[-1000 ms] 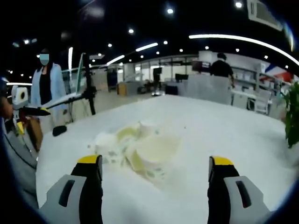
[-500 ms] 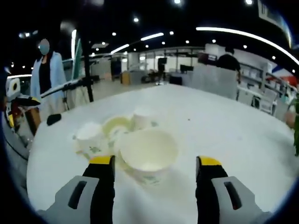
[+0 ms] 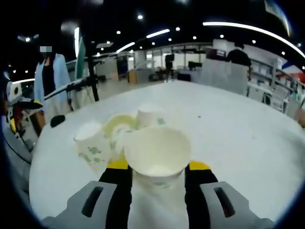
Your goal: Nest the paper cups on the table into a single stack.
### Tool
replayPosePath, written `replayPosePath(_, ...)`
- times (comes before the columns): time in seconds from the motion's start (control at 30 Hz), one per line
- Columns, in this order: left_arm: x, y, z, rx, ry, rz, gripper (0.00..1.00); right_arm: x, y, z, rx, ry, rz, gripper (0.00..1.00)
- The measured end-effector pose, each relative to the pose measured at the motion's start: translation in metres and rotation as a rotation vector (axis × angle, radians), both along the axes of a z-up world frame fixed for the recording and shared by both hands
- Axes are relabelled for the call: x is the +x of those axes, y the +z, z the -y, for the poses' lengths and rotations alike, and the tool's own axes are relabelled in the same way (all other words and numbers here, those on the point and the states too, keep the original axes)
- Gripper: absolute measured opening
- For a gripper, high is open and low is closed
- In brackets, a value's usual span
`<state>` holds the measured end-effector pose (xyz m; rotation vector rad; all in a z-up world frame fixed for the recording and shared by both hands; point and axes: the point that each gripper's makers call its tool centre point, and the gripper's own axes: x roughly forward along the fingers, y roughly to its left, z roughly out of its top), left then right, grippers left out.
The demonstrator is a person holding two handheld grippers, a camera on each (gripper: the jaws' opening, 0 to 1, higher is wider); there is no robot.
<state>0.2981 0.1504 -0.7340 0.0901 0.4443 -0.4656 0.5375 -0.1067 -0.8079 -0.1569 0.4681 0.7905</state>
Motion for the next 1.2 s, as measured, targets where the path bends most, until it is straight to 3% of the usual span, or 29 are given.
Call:
replayPosePath(0.4,0.006,0.003,0.006,-0.011,-0.016,0.014,1.00,0.000,0.013,0.003,0.016,-0.008,0.024,0.39)
replayPosePath(0.87,0.018,0.013,0.016,-0.029,-0.047,0.049,1.00,0.006,0.052,0.012,0.065,-0.033,0.073,0.38)
replayPosePath(1.2,0.018,0.013,0.017,-0.028,-0.062,0.051,1.00,0.006,0.065,0.017,0.068,-0.043,0.094,0.38)
